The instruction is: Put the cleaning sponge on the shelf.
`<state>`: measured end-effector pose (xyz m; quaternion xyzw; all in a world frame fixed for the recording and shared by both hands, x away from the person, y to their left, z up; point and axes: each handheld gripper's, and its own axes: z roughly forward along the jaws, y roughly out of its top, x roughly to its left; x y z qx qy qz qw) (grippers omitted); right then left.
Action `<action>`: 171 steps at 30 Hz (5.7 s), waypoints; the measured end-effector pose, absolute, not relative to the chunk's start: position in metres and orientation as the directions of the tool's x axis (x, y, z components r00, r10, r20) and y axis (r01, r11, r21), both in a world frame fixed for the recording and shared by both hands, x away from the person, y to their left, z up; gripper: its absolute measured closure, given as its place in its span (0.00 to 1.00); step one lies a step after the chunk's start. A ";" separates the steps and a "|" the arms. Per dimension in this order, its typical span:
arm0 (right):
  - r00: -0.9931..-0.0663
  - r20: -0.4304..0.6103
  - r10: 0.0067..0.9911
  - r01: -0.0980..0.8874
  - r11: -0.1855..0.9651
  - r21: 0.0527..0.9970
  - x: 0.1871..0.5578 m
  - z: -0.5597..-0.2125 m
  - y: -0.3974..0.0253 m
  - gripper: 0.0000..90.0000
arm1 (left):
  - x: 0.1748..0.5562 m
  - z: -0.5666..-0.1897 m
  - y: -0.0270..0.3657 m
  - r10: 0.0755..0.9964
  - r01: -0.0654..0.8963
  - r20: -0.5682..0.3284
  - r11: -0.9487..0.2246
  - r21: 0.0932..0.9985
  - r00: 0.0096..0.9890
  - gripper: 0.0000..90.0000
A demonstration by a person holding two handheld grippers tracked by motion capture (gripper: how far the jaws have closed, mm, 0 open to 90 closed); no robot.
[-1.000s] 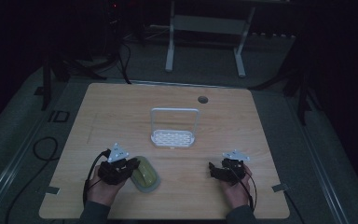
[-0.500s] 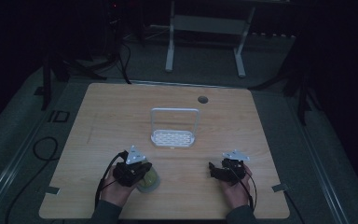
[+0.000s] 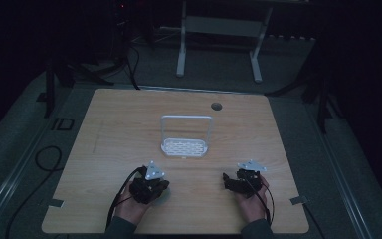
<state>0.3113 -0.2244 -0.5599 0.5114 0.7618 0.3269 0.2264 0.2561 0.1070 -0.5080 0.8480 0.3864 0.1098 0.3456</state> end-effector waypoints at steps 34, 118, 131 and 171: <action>-0.374 -0.011 0.927 0.631 0.263 0.729 0.311 -0.560 -0.224 0.22 | 0.237 -0.506 0.170 0.775 0.628 -0.088 -0.433 0.647 0.625 0.99; -0.374 -0.010 0.927 0.631 0.262 0.730 0.311 -0.560 -0.224 0.22 | 0.306 -0.480 0.153 0.778 0.770 -0.102 -0.578 0.272 0.620 0.75; -0.374 -0.010 0.927 0.631 0.263 0.730 0.311 -0.560 -0.224 0.22 | 0.315 -0.478 0.146 0.719 0.719 -0.083 -0.667 0.196 0.690 0.78; -0.374 -0.010 0.927 0.631 0.262 0.730 0.311 -0.560 -0.224 0.22 | 0.321 -0.466 0.128 0.592 0.577 0.025 -0.793 0.196 0.806 0.80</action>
